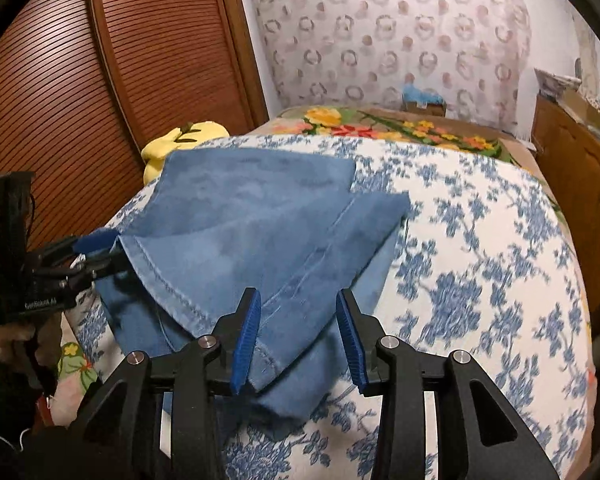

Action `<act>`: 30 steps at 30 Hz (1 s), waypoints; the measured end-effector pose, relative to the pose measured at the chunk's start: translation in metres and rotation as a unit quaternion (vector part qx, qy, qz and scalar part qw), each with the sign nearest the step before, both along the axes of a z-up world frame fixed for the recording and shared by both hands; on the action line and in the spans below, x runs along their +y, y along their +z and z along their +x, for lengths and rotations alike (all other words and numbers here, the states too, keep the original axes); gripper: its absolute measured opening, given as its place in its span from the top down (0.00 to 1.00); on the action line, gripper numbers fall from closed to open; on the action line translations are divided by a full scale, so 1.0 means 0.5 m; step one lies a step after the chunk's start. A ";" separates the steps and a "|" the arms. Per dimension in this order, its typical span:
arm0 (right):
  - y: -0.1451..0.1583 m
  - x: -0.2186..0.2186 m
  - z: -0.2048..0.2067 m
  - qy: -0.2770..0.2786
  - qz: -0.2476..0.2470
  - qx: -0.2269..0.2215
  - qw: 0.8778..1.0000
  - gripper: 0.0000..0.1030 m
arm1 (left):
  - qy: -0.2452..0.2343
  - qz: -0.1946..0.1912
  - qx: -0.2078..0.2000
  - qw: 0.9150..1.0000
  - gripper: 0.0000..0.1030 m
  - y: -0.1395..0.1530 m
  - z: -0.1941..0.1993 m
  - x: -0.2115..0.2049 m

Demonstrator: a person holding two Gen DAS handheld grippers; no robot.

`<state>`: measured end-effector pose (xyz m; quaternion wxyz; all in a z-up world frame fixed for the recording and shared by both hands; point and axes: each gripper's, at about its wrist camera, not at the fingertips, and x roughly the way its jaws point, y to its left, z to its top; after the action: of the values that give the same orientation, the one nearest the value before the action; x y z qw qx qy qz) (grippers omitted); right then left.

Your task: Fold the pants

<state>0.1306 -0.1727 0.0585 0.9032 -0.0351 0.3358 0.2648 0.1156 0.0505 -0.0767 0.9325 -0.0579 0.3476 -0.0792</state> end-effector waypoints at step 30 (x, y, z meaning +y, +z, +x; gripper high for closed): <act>0.215 0.033 0.057 0.054 0.031 -0.117 0.991 0.97 | -0.066 -0.017 -0.080 0.994 0.84 0.137 -0.052 -0.029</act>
<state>0.1593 -0.1561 0.1659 0.9213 -0.0566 0.2168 0.3177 0.0893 0.0359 -0.0084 0.9489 -0.0443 0.2734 -0.1510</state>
